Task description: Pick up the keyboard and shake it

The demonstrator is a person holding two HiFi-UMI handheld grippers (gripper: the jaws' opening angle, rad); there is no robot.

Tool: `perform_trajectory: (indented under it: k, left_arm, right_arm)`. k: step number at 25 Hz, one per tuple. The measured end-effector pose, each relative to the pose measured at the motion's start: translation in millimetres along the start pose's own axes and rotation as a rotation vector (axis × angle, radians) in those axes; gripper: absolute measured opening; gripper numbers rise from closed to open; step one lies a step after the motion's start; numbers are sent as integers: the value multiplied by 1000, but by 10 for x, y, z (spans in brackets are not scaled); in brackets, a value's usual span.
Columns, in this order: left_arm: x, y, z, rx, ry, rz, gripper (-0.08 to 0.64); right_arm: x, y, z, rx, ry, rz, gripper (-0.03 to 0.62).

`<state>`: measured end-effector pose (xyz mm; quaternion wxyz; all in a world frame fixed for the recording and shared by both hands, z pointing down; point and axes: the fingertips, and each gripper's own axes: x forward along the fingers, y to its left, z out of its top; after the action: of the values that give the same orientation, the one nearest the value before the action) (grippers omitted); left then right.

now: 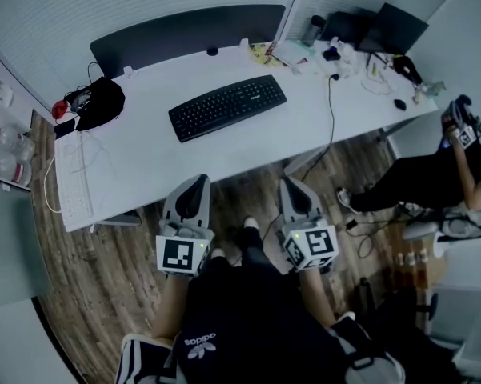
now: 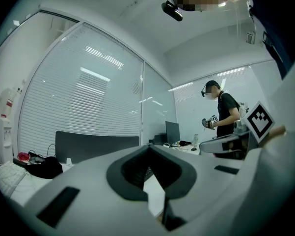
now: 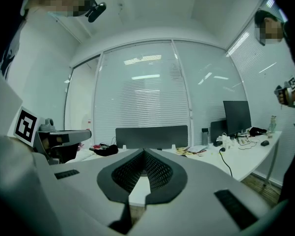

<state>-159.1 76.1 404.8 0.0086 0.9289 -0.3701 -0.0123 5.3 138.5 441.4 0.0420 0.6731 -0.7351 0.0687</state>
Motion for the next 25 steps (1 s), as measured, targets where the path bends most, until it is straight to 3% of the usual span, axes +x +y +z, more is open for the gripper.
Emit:
perform_trajectory:
  k: [15, 25]
  left_arm:
    - [1198, -40, -43, -3, -9, 188, 3]
    - [1420, -209, -166, 21, 18, 268, 3]
  right_arm:
    - [856, -1244, 244, -32, -11, 145, 5]
    - [1024, -1716, 122, -2, 10, 202, 5]
